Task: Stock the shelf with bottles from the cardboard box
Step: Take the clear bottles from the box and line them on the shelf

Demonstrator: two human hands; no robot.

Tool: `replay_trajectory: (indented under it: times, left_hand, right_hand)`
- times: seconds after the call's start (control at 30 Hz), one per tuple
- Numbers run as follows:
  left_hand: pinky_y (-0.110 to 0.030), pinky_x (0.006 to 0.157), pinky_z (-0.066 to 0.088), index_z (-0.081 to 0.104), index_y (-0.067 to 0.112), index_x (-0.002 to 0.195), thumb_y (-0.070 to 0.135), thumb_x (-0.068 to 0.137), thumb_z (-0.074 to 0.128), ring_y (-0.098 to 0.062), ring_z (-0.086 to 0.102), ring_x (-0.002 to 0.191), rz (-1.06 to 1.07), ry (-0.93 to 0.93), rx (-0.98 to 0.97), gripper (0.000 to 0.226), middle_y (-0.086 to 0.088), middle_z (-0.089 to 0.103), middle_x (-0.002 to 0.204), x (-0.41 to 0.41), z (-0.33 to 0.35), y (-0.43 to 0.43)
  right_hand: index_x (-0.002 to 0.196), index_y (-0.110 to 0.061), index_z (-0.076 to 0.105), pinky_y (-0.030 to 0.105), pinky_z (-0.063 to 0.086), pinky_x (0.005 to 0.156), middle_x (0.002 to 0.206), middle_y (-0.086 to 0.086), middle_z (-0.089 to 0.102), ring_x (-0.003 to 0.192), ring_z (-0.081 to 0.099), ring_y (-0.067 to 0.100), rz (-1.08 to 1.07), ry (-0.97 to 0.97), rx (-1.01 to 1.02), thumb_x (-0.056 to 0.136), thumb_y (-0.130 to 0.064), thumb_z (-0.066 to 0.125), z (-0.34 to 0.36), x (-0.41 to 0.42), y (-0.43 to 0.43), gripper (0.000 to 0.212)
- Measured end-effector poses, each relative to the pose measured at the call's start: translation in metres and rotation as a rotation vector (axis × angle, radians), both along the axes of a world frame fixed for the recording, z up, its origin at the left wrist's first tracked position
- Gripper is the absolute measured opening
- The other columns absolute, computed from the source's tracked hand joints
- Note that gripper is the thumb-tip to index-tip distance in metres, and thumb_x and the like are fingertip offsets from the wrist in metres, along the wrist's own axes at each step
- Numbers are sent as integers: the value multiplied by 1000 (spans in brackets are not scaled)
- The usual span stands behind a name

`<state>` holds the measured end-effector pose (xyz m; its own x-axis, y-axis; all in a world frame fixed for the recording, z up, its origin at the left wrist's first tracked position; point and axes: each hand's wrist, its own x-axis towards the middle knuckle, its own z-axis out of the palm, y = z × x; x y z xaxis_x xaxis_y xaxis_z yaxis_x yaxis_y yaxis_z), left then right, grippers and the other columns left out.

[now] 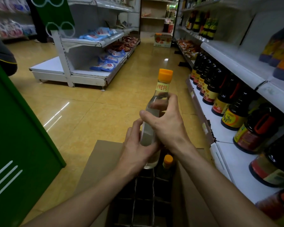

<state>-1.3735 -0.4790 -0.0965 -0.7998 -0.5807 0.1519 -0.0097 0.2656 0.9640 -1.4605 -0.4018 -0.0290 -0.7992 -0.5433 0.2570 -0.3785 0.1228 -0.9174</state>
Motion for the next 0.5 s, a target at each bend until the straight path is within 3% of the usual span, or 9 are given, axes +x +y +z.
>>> replay_trajectory:
  times: [0.1,0.17,0.27,0.37,0.43,0.5]
  left_hand:
    - [-38,90,59,36,62,134,46,74,87,-17,68,109,-182,-77,138,81,-2,61,123,10,1,-12]
    - [-34,82,60,40,46,142,40,71,89,-16,72,104,-312,-141,321,86,-4,67,120,16,2,-17]
    - [-30,78,58,54,21,132,18,80,77,-16,74,97,-528,-204,509,57,2,76,105,22,9,-16]
    - [-36,92,58,59,15,124,4,82,70,-22,72,107,-662,-229,572,46,-5,76,110,25,17,-9]
    - [-46,108,50,56,8,132,1,83,72,-35,65,122,-691,-216,548,52,-21,68,127,25,16,-5]
    - [-52,113,45,54,9,136,6,82,77,-38,62,125,-633,-198,496,59,-22,65,132,23,12,-1]
  right_hand:
    - [131,-30,44,44,58,92,113,-10,63,108,65,12,57,-64,-71,78,-27,83,4,-10,10,66]
    - [127,-24,50,45,60,86,114,-1,66,105,69,20,119,-115,-127,71,-28,81,7,-18,16,64]
    - [127,-16,52,42,57,84,110,11,67,99,72,32,328,-219,-215,68,-23,77,10,-25,23,65]
    - [128,-14,52,44,56,86,104,13,67,95,69,31,552,-324,-259,67,-27,73,11,-23,25,66]
    - [130,-11,51,44,54,87,104,14,65,94,67,30,647,-367,-271,69,-27,69,10,-21,25,65]
    - [131,-10,51,47,52,90,107,16,64,97,66,31,663,-385,-291,72,-27,67,9,-21,26,64]
